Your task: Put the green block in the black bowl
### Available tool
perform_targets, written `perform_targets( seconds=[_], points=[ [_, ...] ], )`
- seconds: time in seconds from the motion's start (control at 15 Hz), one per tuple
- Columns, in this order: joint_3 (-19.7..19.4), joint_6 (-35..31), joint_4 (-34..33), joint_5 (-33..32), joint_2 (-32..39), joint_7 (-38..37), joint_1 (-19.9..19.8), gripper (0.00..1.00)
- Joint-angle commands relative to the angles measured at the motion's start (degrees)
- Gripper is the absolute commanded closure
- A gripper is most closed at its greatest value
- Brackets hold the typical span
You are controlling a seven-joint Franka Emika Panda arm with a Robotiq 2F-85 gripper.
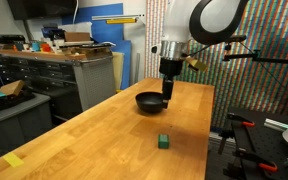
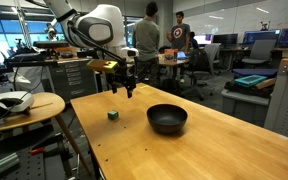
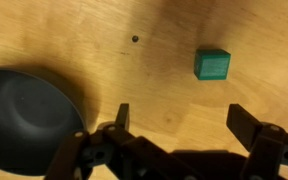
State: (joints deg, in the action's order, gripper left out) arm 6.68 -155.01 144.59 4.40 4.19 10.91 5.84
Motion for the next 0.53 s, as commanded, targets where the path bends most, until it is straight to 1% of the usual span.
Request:
perform_targets(
  seconds=[0.0,0.13,0.47],
  points=[
    [1.24,-2.86,0.48,-0.70,1.91,-2.75,1.11,0.00],
    [1.53,-4.51,0.62,-1.83,3.49,-4.30,1.69,0.00],
    [2.49,-5.85,0.18,-1.00,8.50,-5.75,2.28,0.00]
  ],
)
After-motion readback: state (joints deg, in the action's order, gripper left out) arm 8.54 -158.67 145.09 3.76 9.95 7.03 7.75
